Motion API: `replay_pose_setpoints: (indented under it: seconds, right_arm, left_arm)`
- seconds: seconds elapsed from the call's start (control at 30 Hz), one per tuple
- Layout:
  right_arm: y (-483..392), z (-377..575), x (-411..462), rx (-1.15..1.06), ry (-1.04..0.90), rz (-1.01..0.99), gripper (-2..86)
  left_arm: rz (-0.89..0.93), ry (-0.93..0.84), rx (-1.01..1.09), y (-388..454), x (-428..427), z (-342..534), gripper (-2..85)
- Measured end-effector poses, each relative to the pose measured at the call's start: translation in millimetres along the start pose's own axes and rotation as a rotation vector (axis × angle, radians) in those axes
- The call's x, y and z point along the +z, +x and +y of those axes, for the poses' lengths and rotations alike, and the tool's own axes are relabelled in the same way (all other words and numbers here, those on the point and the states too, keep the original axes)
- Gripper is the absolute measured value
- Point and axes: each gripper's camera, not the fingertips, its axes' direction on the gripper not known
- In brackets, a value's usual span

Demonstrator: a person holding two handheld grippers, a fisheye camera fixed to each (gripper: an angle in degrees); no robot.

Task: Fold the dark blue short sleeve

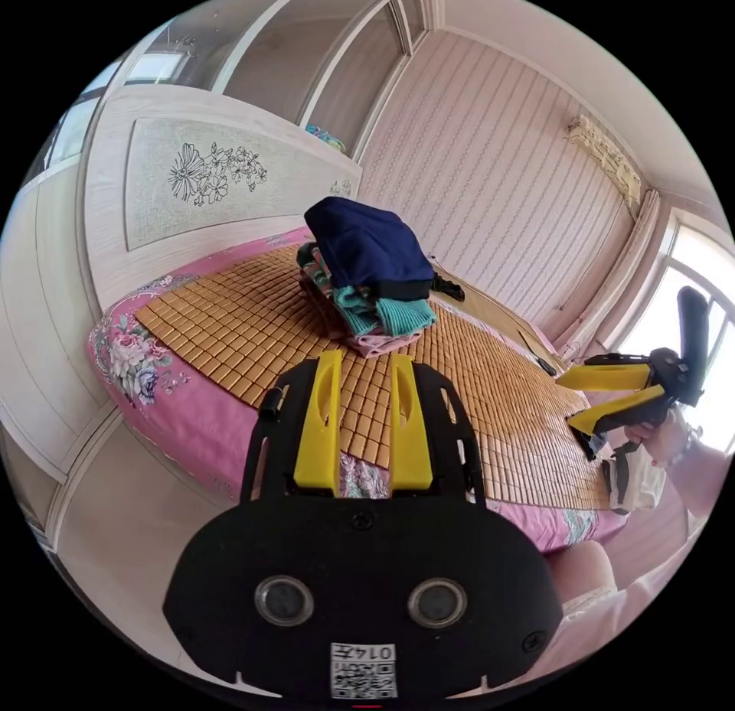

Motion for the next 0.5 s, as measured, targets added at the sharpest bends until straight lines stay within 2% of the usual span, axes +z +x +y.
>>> replay_pose_setpoints:
  seconds: [0.2,0.37,0.43,0.5]
  right_arm:
    - [34,-97,15,0.04,0.016,0.035,12.4]
    - [77,-200,33,-0.014,-0.068,0.102,12.6]
    - [94,-240,40,-0.015,-0.058,0.061,13.1]
    - [116,-286,55,0.035,-0.035,-0.003,13.7]
  left_arm:
    - [-0.011,0.009,-0.045,-63,60,-113,10.2]
    - [0.022,0.054,-0.142,-120,101,-200,11.3]
    - [0.099,0.016,-0.226,-140,130,-228,13.1]
    - [0.171,-0.054,-0.233,-144,153,-239,11.4]
